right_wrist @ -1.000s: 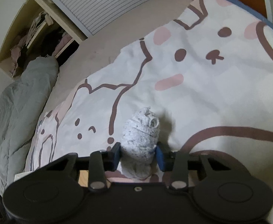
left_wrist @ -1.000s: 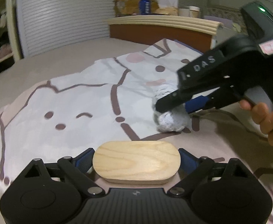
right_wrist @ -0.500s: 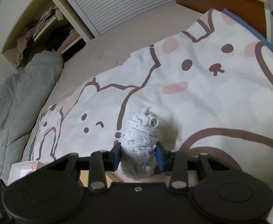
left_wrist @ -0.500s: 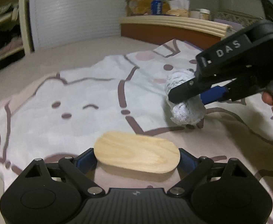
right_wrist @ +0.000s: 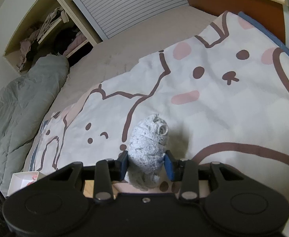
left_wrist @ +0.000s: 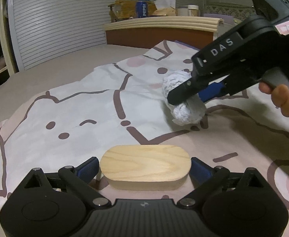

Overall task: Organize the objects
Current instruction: 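Lift the wooden block with left gripper while right gripper lifts the knit roll, then carry the wooden block and knit roll with both grippers to the white tray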

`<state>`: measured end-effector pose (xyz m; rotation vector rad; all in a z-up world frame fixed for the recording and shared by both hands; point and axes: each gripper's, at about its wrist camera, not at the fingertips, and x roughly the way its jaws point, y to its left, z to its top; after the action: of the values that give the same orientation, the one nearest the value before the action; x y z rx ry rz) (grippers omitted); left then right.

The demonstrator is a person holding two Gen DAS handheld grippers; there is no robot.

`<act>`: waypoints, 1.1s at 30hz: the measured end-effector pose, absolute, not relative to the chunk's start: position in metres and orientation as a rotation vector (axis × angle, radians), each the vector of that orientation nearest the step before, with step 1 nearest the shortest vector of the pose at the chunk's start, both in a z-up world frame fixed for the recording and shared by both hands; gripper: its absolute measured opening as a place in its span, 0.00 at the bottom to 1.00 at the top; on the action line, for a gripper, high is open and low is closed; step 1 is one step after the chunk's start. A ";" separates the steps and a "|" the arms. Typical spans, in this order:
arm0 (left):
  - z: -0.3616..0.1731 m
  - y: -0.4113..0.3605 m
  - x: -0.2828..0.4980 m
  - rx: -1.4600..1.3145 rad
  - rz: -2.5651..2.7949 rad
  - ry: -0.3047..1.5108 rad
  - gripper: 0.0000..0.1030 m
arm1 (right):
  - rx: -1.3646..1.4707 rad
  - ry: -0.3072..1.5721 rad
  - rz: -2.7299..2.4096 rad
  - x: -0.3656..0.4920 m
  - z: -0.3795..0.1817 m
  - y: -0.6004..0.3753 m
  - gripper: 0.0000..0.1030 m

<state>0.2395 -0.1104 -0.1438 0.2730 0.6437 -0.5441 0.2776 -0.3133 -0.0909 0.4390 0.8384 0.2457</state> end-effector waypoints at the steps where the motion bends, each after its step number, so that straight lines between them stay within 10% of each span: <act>1: -0.145 -0.111 0.240 0.275 -0.546 0.645 0.93 | 0.438 0.840 0.246 0.278 -0.092 -0.313 0.38; 33: -0.017 -0.052 0.154 0.047 -0.276 0.563 0.90 | 0.227 0.750 0.273 0.190 -0.007 -0.294 0.38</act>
<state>0.1544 -0.0518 -0.0169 0.0468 0.5625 -0.2756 0.1899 -0.2944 -0.0069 0.2270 0.7497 0.2731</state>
